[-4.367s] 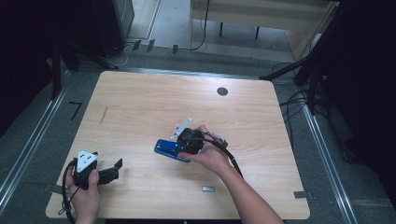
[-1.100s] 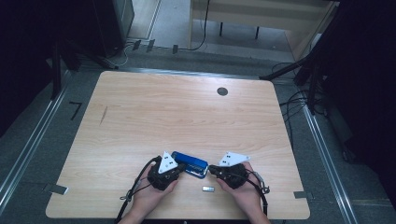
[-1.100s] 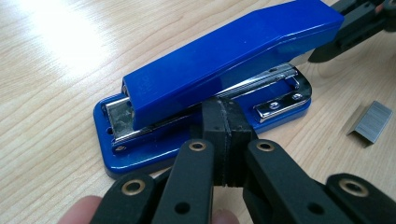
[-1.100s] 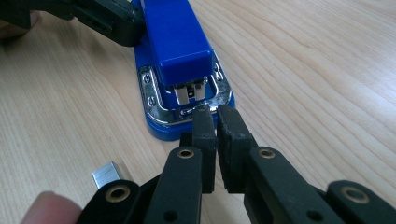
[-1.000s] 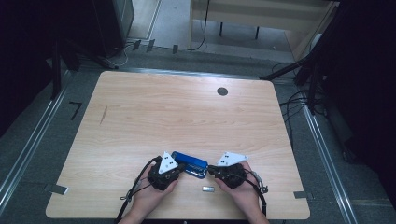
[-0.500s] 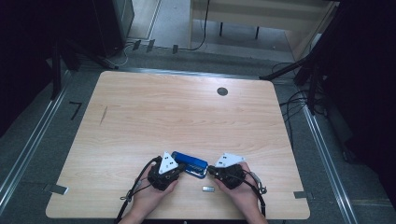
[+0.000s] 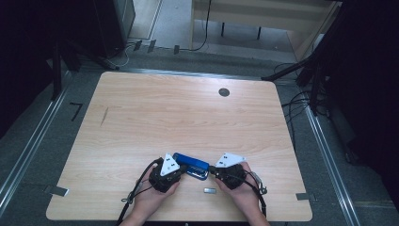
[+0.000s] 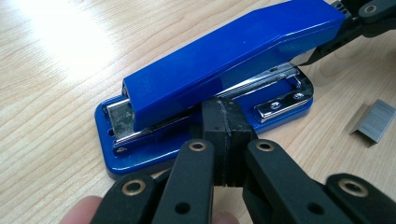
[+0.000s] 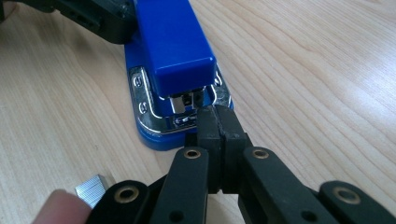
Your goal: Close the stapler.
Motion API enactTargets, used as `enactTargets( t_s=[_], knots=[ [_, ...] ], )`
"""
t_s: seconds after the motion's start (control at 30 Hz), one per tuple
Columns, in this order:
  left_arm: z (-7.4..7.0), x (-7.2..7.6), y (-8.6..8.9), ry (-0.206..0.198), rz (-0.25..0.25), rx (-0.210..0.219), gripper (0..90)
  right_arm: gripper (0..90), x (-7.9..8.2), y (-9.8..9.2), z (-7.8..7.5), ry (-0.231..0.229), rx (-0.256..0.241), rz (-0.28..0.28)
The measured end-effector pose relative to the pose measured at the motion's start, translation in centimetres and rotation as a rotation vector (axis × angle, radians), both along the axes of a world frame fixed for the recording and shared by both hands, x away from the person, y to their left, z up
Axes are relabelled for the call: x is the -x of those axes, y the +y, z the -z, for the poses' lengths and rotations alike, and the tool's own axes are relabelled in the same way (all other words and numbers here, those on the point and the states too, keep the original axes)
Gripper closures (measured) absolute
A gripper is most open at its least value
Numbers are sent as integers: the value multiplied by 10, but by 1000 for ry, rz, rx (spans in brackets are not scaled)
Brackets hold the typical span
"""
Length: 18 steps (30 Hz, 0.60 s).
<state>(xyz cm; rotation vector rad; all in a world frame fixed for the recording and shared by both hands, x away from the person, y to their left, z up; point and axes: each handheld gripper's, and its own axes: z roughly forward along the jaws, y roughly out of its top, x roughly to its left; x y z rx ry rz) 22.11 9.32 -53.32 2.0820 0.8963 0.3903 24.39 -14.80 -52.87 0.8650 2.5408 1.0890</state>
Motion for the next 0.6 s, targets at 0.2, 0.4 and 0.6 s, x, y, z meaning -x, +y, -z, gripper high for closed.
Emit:
enactTargets(
  t_s=[0.2, 0.4, 0.6],
  knots=[
    [0, 1, -1, -5, 1, -8, 900, 900, 0, 1, 0, -3, 2, 7],
    [0, 0, -1, -6, 3, -8, 900, 900, 0, 1, -1, -3, 12, -5],
    [0, 1, -1, -9, 1, -9, 900, 900, 3, 2, -2, -7, 24, -25]
  ],
)
